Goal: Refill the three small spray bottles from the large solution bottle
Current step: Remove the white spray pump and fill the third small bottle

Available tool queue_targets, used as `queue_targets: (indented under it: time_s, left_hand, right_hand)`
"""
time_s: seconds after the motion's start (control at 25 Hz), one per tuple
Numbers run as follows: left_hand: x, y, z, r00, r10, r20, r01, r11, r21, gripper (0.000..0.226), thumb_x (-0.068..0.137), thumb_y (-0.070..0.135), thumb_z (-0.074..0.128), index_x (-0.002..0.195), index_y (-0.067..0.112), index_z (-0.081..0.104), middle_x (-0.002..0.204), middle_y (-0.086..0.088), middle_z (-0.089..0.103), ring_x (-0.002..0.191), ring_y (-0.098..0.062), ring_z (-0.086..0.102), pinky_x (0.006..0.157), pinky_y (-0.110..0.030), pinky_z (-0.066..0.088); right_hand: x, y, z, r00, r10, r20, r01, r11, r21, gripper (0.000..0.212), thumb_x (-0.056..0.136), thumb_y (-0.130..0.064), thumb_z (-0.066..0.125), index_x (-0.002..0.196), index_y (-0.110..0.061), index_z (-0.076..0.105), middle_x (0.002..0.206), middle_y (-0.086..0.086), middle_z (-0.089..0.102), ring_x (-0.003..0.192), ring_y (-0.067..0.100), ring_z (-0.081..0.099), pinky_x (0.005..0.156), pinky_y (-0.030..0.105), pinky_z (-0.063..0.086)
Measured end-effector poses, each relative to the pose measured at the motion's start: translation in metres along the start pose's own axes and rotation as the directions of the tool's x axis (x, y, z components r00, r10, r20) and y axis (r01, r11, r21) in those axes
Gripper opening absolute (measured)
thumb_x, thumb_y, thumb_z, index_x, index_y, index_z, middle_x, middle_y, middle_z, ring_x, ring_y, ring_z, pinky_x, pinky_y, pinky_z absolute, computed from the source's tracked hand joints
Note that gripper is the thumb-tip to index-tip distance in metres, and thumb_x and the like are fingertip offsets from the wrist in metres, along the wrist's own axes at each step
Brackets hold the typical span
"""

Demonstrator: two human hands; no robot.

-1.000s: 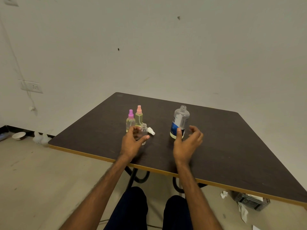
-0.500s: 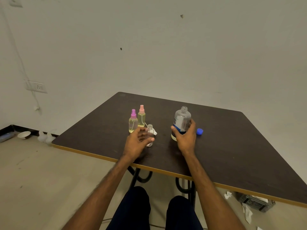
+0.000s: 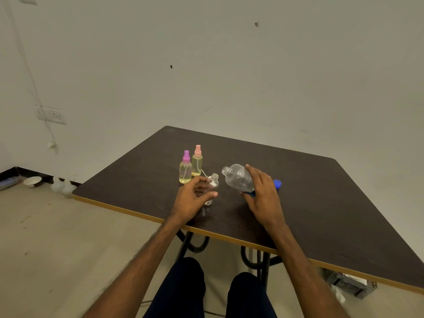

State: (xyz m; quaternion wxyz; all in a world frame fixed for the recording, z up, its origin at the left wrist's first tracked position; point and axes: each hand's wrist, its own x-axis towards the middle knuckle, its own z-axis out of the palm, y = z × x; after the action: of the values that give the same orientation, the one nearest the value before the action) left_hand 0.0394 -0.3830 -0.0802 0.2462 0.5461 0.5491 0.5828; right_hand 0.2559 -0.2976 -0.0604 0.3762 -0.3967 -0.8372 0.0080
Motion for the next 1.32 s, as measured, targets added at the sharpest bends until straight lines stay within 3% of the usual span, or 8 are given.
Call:
queue_targets:
  time_s: [0.32,0.6,1.32]
  left_hand:
    - [0.0,0.0,-0.001,1.0,0.006,0.013,-0.006,1.0,0.008,0.041,0.078,0.023,0.082,0.114,0.024,0.063,0.106,0.007,0.073,0.102,-0.002,0.068,0.09,-0.027,0.057]
    - [0.001,-0.001,-0.001,1.0,0.003,0.019,-0.003,1.0,0.004,0.04,0.078,0.025,0.082,0.114,0.025,0.064,0.106,0.007,0.073,0.101,-0.001,0.068,0.089,-0.023,0.056]
    - [0.0,-0.001,-0.001,1.0,0.011,0.009,-0.012,1.0,0.021,0.039,0.079,0.026,0.082,0.113,0.024,0.063,0.106,0.008,0.072,0.099,0.003,0.067,0.082,-0.014,0.054]
  right_hand:
    - [0.006,-0.004,0.0,0.997,-0.07,0.031,0.072,0.995,-0.065,0.079,0.082,-0.022,0.077,0.149,-0.021,0.035,0.143,0.007,0.046,0.132,0.023,0.04,0.111,0.047,0.038]
    - [0.018,-0.004,-0.007,0.984,-0.178,0.021,0.179,0.971,-0.159,0.082,0.077,-0.016,0.081,0.146,-0.02,0.038,0.139,0.01,0.05,0.13,0.029,0.045,0.111,0.057,0.035]
    - [0.032,0.0,-0.02,0.956,-0.286,0.069,0.294,0.914,-0.28,0.085,0.072,-0.011,0.084,0.144,-0.018,0.039,0.137,0.015,0.051,0.128,0.034,0.047,0.111,0.056,0.029]
